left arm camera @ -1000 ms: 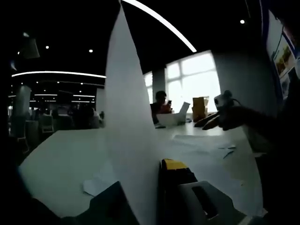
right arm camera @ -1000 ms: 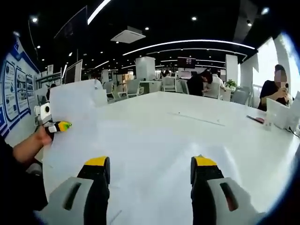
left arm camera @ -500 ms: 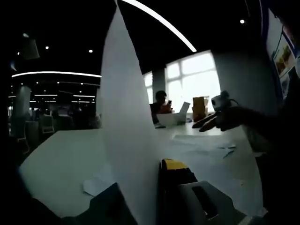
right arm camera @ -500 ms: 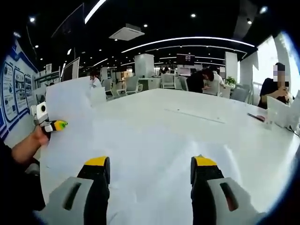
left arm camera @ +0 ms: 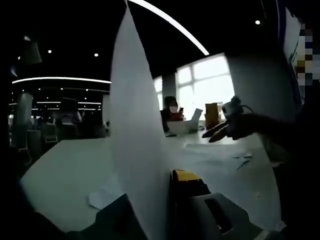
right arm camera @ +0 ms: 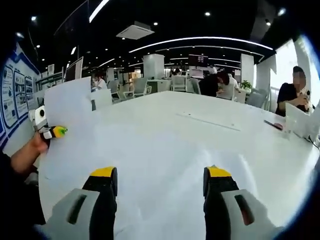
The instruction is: Organize the stack of printing papers by aligning and flattening the scattered papers on the table
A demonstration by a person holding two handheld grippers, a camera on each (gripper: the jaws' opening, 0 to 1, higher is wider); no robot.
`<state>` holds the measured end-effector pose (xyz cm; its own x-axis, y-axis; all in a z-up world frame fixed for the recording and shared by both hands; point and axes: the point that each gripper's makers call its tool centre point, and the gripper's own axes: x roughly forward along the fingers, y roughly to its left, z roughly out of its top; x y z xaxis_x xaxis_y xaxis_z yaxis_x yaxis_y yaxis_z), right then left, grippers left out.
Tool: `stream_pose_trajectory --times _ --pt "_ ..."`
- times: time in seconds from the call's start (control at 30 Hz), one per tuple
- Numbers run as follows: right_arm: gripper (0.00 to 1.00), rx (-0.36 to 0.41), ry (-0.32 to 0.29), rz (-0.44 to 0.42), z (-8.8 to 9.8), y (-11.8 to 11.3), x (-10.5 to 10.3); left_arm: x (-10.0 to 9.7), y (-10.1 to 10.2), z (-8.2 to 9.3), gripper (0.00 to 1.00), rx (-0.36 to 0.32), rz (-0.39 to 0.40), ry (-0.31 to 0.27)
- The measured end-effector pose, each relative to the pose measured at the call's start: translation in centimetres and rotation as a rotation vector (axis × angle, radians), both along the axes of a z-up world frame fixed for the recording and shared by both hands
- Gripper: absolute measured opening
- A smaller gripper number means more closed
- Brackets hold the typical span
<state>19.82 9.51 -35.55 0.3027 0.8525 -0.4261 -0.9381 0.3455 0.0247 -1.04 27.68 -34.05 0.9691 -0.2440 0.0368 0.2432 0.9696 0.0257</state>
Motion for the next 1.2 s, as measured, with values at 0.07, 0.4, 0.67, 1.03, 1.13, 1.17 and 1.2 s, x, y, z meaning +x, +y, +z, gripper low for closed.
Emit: stream_pose_trajectory --times 0.07,0.4,0.67,1.03,1.13,1.17,1.2 --pt "0.65 -0.001 -0.001 -0.005 0.0 0.0 0.1 0.0 0.0 0.0 0.07 0.001 -0.001 -0.001" --pt "0.65 -0.010 0.001 -0.020 -0.3 0.0 0.5 0.0 -0.1 0.0 0.07 0.003 0.000 -0.001" --pt "0.65 -0.014 0.015 -0.021 -1.0 0.5 0.4 0.0 -0.1 0.0 0.07 0.004 -0.001 -0.001" --pt "0.65 -0.021 0.028 -0.017 -1.6 0.9 -0.3 0.0 -0.1 0.0 0.07 0.006 -0.002 0.000" --pt "0.65 -0.019 0.031 -0.014 -1.5 0.9 -0.5 0.1 0.0 0.0 0.07 0.002 0.000 0.002" --pt "0.65 -0.017 0.030 -0.013 -1.4 0.9 -0.6 0.1 0.0 -0.1 0.07 0.001 0.000 0.003" --pt "0.65 -0.014 0.028 -0.013 -1.2 0.8 -0.5 0.1 0.1 -0.1 0.07 0.001 0.000 0.004"
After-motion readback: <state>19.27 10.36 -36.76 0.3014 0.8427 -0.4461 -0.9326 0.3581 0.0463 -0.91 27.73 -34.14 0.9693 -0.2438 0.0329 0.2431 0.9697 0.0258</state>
